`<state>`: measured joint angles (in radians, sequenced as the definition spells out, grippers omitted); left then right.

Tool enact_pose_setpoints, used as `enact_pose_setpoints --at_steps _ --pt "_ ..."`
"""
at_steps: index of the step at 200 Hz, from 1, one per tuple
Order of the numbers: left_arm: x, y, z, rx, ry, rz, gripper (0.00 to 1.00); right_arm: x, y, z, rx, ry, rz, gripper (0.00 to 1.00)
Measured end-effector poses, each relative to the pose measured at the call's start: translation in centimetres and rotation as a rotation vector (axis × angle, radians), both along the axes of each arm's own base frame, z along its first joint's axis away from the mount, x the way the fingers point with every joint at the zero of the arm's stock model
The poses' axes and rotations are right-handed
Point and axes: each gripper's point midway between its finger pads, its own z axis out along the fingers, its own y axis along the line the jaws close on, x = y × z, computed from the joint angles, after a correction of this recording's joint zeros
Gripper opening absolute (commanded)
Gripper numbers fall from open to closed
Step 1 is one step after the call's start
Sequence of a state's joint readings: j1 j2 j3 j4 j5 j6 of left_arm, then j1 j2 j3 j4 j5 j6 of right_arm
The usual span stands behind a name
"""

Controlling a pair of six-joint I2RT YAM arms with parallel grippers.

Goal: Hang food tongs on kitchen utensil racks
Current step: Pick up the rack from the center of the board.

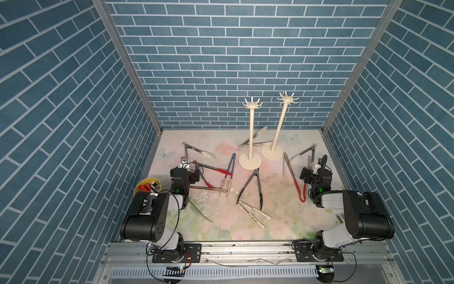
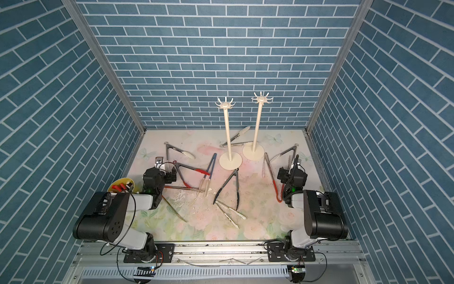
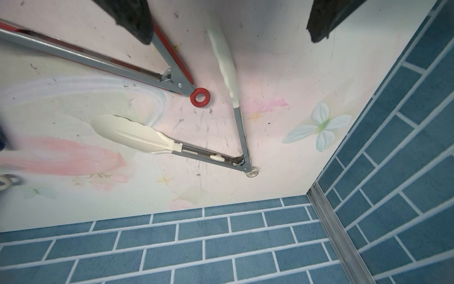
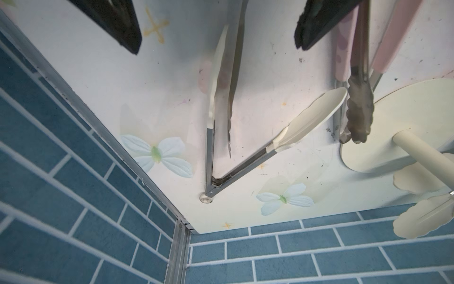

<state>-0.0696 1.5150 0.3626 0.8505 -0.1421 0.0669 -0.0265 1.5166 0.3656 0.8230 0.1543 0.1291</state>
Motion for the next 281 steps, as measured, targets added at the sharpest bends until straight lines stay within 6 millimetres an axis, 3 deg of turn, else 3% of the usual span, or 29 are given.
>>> enact_pose_setpoints --at_steps 121,165,183,214,249,281 --pt "0.4 0.4 0.5 -0.003 -0.013 0.007 0.99 0.0 0.0 0.0 0.000 0.000 0.000 0.99" --pt "-0.4 0.3 1.3 0.001 -0.040 -0.001 0.99 -0.1 0.0 0.6 -0.006 0.031 0.004 0.93" --pt "-1.4 -0.5 3.5 0.040 -0.088 -0.009 0.99 0.4 0.0 3.7 -0.006 -0.002 0.005 0.93" --pt "-3.0 -4.5 10.9 0.059 -0.300 -0.083 0.99 -0.4 1.0 9.4 0.002 -0.097 0.033 0.94" --pt "-5.0 -7.5 17.1 -0.060 -0.468 -0.201 0.99 -3.1 3.5 11.9 0.026 -0.108 0.118 0.95" --pt "-5.1 -12.7 19.4 -0.160 -0.490 -0.410 0.99 -5.5 5.7 14.3 0.078 -0.155 0.210 0.96"
